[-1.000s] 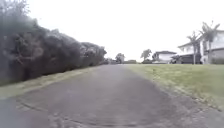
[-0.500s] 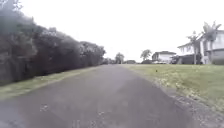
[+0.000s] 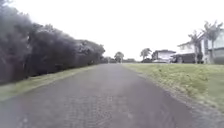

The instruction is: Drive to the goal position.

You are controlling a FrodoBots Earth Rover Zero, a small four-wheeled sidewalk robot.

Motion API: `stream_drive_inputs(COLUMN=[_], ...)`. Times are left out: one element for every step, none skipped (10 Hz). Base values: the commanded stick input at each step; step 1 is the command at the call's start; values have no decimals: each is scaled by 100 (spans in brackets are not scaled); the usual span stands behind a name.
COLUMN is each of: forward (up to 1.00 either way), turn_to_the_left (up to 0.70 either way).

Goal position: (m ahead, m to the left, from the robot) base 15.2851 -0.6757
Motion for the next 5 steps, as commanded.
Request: stream_drive_inputs(forward=[85,85,85,85,85], turn_to_the_left=[0,0,0,0,0])
